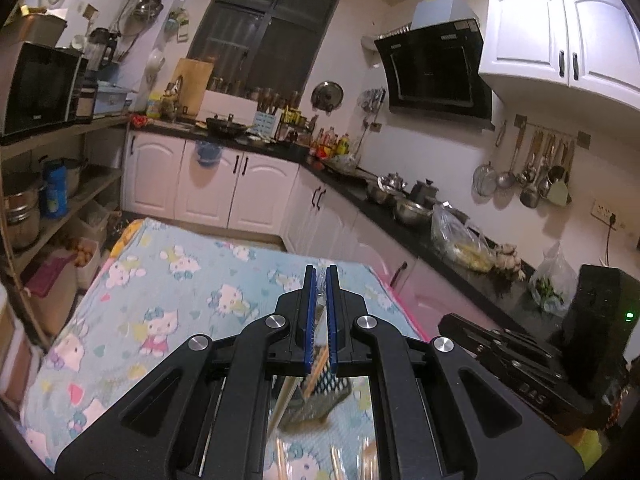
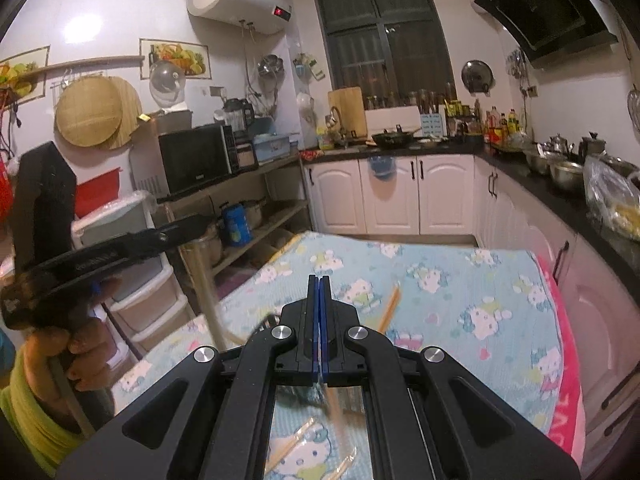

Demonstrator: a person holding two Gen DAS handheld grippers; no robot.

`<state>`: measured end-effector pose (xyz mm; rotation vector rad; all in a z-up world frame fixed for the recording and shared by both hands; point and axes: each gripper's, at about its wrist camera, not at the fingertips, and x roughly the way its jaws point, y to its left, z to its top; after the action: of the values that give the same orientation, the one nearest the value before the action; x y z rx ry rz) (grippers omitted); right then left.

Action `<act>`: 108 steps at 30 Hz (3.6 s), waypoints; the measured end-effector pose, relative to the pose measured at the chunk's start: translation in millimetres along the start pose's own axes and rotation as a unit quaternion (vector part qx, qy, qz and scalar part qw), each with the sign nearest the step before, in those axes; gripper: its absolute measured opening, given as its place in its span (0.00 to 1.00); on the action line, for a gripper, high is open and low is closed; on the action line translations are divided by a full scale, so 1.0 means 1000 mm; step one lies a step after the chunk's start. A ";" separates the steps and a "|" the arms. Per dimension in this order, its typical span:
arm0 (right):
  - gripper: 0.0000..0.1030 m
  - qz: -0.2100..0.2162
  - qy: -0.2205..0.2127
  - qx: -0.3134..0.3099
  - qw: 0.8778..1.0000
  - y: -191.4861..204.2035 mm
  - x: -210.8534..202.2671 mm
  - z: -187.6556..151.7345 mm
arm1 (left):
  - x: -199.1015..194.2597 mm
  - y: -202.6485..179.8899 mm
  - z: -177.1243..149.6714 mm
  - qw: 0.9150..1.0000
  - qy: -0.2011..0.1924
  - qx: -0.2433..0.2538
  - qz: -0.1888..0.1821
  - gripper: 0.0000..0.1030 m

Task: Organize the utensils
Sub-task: 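Lift the chopsticks with both tools and carry them above the holder, then lower the chopsticks into the holder and open both tools, then withdraw both tools from the holder toward the wrapped chopsticks on the cloth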

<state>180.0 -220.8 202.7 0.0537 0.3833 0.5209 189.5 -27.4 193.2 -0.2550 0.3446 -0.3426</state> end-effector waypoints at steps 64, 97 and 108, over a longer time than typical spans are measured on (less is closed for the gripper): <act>0.01 -0.061 0.047 0.006 0.997 -0.040 0.120 0.002 | 0.074 0.055 -0.028 0.998 0.025 -0.039 0.047 0.01; 0.39 -0.077 0.061 0.030 0.995 -0.061 0.065 -0.036 | 0.016 0.063 -0.043 0.996 0.035 -0.044 0.065 0.64; 0.46 -0.068 0.075 0.020 0.995 -0.046 0.047 -0.056 | -0.009 0.066 -0.060 0.996 0.036 -0.050 0.062 0.78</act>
<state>218.8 -240.5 127.8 0.0267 0.5403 0.3837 177.6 24.5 121.3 -0.3176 0.4472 -0.2120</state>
